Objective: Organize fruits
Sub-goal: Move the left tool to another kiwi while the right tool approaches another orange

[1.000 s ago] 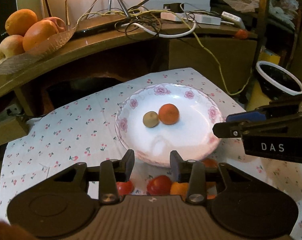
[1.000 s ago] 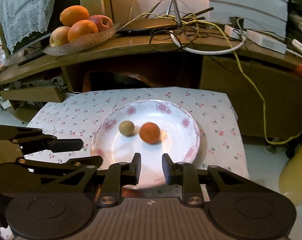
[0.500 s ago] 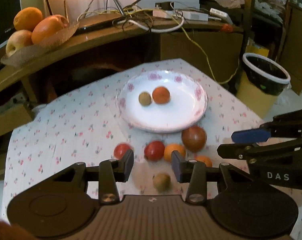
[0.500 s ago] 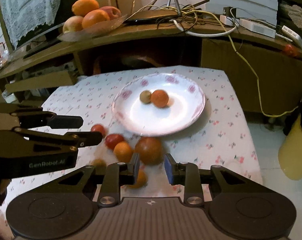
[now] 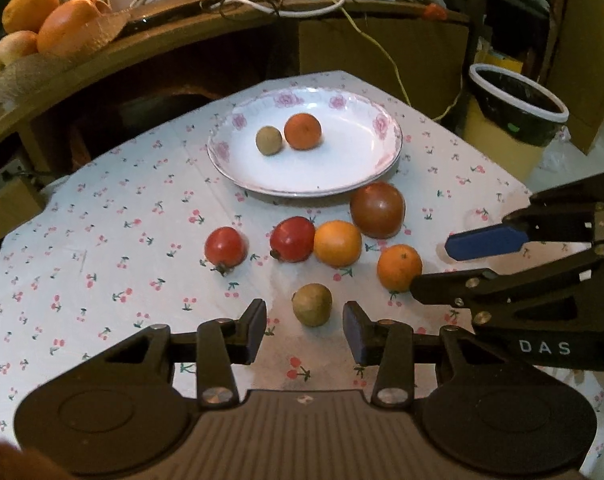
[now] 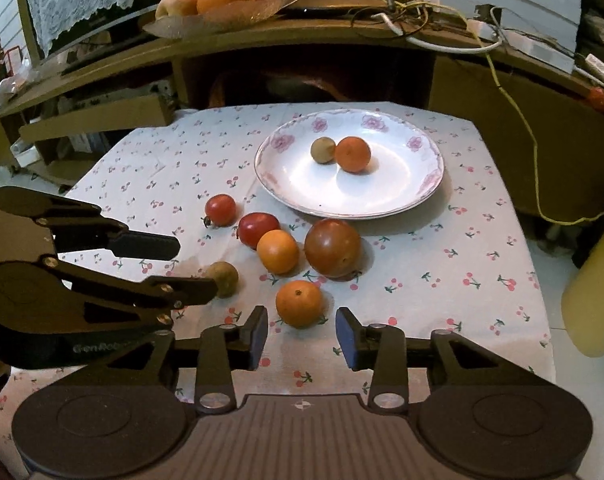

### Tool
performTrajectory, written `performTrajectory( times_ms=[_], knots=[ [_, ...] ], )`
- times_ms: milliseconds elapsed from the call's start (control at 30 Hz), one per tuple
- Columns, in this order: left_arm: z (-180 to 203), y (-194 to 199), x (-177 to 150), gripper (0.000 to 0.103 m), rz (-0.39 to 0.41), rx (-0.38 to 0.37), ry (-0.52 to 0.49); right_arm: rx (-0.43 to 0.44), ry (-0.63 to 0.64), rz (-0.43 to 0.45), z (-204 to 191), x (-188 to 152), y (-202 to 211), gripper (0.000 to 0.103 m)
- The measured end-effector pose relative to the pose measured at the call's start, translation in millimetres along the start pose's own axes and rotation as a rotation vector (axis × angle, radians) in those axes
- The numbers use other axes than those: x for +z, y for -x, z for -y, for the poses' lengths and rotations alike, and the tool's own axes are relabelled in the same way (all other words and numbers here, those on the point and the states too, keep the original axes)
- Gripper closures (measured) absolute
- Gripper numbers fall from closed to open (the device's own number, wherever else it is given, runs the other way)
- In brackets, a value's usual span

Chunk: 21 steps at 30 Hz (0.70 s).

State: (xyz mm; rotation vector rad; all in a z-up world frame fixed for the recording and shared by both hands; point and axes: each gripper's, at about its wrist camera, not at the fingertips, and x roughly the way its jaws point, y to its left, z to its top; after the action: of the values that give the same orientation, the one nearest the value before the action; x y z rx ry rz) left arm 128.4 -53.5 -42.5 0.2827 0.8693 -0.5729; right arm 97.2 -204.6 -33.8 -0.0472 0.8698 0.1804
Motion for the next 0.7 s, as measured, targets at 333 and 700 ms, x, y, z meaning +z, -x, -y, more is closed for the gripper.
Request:
performTrajectory(
  times_ms=[333, 700],
  knots=[
    [-2, -17, -1, 0.057, -0.015, 0.007, -0.012, 0.011, 0.012, -0.022, 3, 10, -21, 0.065],
    [4, -23, 0, 0.069, 0.0, -0.03, -0.045, 0.068, -0.015, -0.051, 10, 10, -25, 0.074]
  ],
)
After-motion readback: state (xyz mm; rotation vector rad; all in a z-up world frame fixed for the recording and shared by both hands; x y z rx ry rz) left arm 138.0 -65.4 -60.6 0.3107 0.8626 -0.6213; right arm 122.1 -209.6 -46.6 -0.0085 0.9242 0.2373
